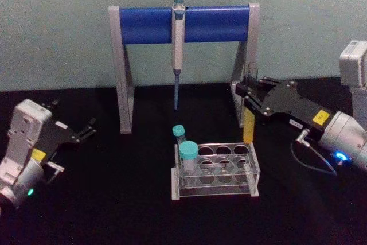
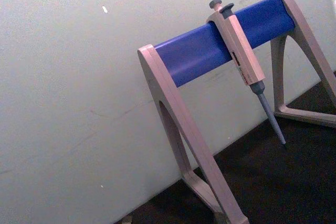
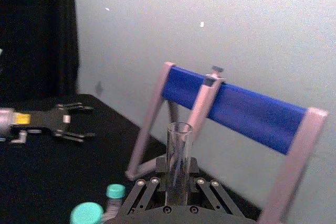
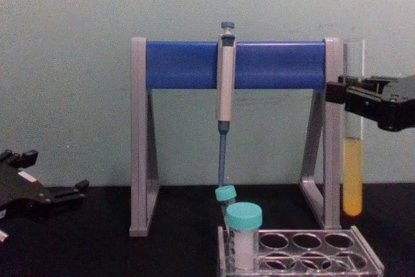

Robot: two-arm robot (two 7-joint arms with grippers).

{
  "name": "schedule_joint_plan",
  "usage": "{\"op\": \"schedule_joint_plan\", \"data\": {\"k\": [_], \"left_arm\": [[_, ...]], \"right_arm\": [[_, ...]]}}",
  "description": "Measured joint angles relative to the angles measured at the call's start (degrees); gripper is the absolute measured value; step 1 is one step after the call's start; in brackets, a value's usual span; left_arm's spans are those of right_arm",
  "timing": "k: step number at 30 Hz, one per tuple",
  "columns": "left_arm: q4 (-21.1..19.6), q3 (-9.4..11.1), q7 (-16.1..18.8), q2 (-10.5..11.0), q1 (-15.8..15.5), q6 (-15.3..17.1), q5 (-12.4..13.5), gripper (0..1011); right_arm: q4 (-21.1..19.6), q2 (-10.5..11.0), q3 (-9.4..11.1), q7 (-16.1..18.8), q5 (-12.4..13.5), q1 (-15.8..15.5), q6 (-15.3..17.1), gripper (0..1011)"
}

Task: Pick up the test tube from the test tube rack, shake it, then place it back into the test tube rack.

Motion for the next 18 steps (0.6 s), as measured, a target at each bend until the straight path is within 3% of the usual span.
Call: {"op": "schedule_joint_plan", "data": {"k": [3,8,13,18], "left_arm": [[0.00,0.00,0.00,0.00,0.00,0.00,0.00,1001],[0.00,0.00,0.00,0.00,0.00,0.00,0.00,1001],[0.00,0.00,0.00,0.00,0.00,0.00,0.00,1001],[0.00,0.00,0.00,0.00,0.00,0.00,0.00,1001]], "right_arm": [[-0.03,-0.27,0.23,-1.34,-1.57,-0.09,-0.70,237],[0.74,-2.45,0.56,-4.25,-4.60,0.00,-2.06,237],[2.60,-5.33,0.79,-5.57,-5.49,0.50,-3.13,237],[3.75,-7.30,1.12,-4.86,-4.82,0.77,-3.73,237]]}}
